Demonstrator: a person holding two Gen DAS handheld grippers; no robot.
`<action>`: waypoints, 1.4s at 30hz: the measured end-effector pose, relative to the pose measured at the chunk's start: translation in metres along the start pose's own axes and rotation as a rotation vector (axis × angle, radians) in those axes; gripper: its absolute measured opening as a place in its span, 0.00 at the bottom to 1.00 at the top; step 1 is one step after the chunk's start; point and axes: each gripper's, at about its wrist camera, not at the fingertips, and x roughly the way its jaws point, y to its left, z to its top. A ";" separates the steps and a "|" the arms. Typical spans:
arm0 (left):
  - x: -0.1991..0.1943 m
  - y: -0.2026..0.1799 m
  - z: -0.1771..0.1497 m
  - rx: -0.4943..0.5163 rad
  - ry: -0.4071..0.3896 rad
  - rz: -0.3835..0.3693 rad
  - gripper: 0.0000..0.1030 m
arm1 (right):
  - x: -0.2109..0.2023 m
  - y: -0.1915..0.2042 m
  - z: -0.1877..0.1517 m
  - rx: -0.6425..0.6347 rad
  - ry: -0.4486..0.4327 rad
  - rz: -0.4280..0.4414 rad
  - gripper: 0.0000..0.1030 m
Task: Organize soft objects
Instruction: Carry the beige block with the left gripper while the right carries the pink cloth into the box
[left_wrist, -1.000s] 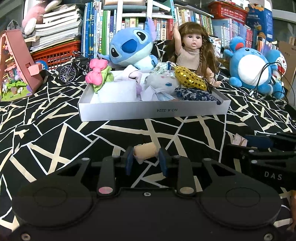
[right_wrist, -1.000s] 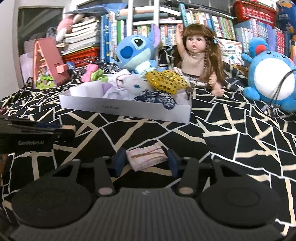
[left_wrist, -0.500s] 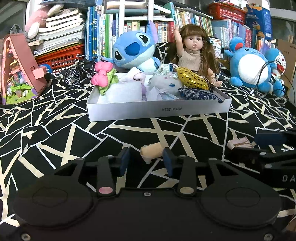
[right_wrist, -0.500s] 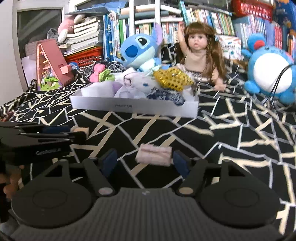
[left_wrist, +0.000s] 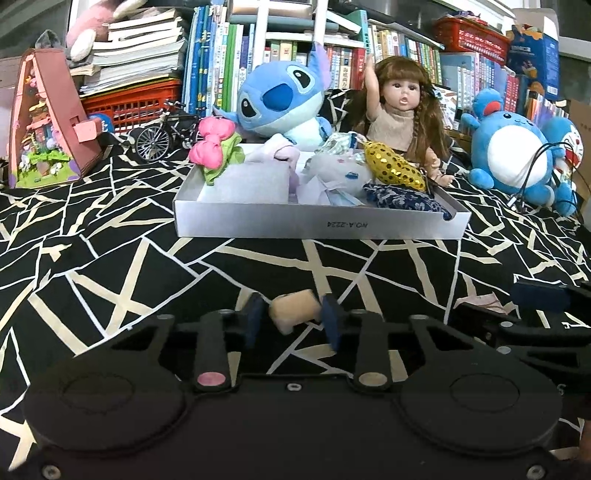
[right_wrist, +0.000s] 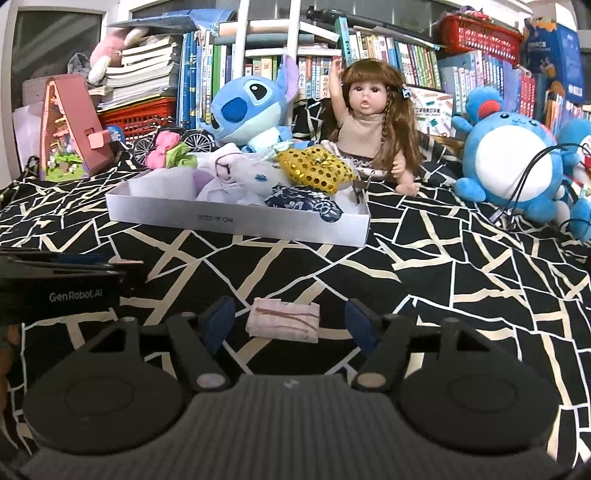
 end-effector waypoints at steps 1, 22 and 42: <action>0.000 -0.001 0.000 0.004 -0.002 -0.004 0.28 | 0.000 0.000 0.000 -0.001 -0.002 -0.004 0.75; -0.007 0.000 0.032 0.038 -0.051 -0.046 0.27 | -0.004 -0.004 0.025 0.060 -0.033 0.076 0.46; 0.040 0.025 0.111 0.001 -0.006 -0.034 0.27 | 0.052 0.000 0.102 0.090 -0.034 0.153 0.45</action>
